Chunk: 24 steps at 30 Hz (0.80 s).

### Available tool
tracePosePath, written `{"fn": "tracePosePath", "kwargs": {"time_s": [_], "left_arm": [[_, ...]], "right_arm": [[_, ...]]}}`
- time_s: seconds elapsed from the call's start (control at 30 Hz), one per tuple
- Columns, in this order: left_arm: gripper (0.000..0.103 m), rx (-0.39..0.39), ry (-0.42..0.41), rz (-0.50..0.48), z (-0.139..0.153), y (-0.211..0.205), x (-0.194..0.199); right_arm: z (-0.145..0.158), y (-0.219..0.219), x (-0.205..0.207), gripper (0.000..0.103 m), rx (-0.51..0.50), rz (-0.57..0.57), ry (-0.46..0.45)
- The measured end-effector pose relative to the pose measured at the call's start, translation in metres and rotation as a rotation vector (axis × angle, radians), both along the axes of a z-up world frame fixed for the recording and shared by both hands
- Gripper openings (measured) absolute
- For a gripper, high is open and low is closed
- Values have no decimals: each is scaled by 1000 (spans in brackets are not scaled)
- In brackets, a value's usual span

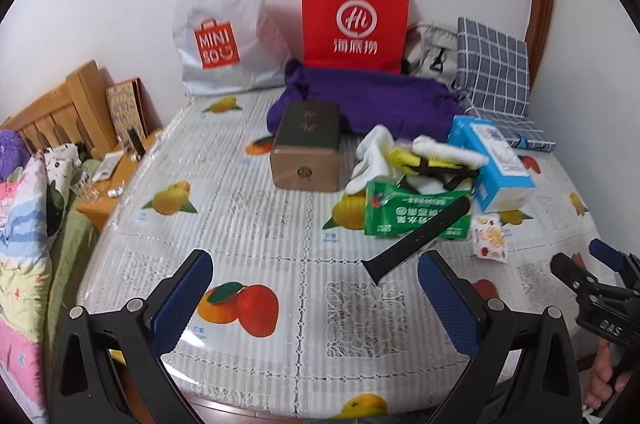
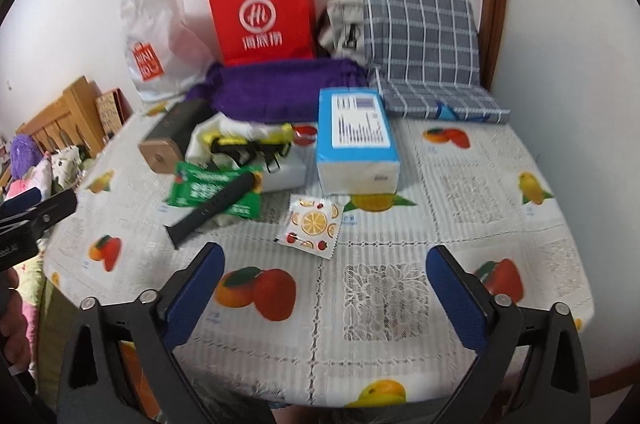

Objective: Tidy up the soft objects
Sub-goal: 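Grasp the orange-print sachet with the right gripper while the left gripper grasps the black strap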

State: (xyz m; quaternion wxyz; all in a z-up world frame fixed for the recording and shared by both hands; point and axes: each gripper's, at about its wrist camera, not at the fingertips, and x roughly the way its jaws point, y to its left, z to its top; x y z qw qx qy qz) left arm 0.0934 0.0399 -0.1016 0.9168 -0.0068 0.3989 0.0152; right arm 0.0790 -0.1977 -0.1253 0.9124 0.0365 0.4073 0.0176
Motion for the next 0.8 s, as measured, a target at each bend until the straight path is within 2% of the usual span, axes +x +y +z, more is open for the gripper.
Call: {"fn": "tracePosePath", "kwargs": {"time_s": [0.23,0.47,0.53,0.6,0.67,0.73,0.8], "left_arm": [[103,-23,60,-30,-38,1,25],[103,-63,78,-40,-60,14,38],[103,-82,75,-54,-64,17,41],[103,-86,75,-75,-68,15,45],[103,-75,74,-100,-70,11,47],[103,-61,76,-130,-72,5,49],[103,-58,78,-160,-73,-1,50]], "right_arm": [[-57,2,45,97,54,-43,61],[-88,19,79,97,66,-57,101],[-92,25,84,94,23,-83,84],[-94,29,89,88,-27,-110,72],[-93,27,90,82,-21,-125,63],[-91,21,90,65,-25,-131,56],[-91,16,90,59,-26,-115,59]]}}
